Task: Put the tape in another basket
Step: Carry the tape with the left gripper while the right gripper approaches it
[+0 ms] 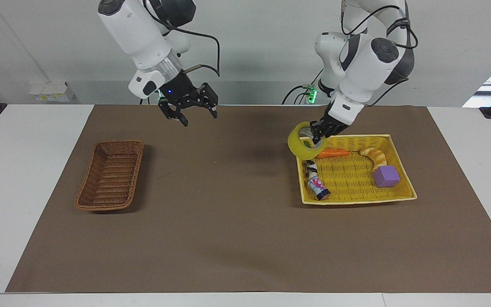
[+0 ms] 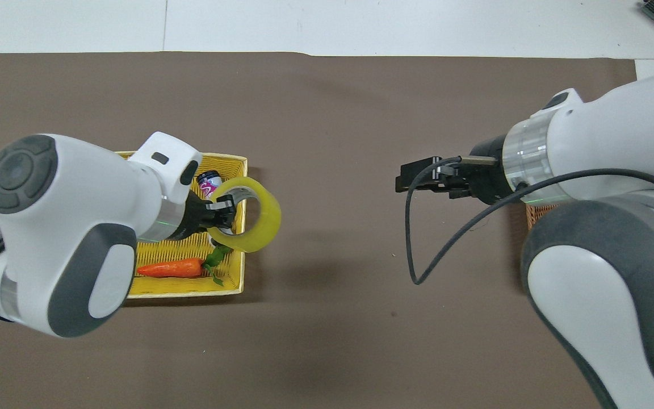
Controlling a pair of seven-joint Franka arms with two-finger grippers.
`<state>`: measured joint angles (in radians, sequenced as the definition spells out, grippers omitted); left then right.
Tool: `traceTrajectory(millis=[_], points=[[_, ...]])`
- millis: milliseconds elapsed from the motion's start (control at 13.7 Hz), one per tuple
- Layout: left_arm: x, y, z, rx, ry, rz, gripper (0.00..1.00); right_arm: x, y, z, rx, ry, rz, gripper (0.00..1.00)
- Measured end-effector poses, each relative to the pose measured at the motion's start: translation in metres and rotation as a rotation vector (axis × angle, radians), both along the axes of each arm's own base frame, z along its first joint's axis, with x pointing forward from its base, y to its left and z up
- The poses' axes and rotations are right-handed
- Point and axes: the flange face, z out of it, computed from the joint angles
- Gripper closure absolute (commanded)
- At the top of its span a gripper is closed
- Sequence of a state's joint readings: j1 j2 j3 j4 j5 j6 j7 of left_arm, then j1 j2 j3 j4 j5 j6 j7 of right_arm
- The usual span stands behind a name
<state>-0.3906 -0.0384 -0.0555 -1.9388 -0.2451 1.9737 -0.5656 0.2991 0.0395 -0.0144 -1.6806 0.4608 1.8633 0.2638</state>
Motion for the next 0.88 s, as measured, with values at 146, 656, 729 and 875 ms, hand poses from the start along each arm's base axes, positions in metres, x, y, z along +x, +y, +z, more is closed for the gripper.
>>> traceTrajectory(millis=[146,656,729,875], points=[[-0.013,-0.035,0.009,-0.072,-0.011,-0.011,1.0,0.001,0.01,-0.013,0.096,0.036,-0.057,0.0],[-0.03,-0.095,0.031,-0.315,-0.093,0.026,1.0,-0.007,0.037,-0.046,0.236,0.097,-0.135,0.0],[-0.031,-0.099,0.033,-0.345,-0.099,0.039,1.0,-0.008,0.037,-0.048,0.238,0.1,-0.134,0.0],[-0.033,-0.106,0.036,-0.379,-0.113,0.052,1.0,-0.012,0.035,-0.049,0.237,0.098,-0.127,0.05]])
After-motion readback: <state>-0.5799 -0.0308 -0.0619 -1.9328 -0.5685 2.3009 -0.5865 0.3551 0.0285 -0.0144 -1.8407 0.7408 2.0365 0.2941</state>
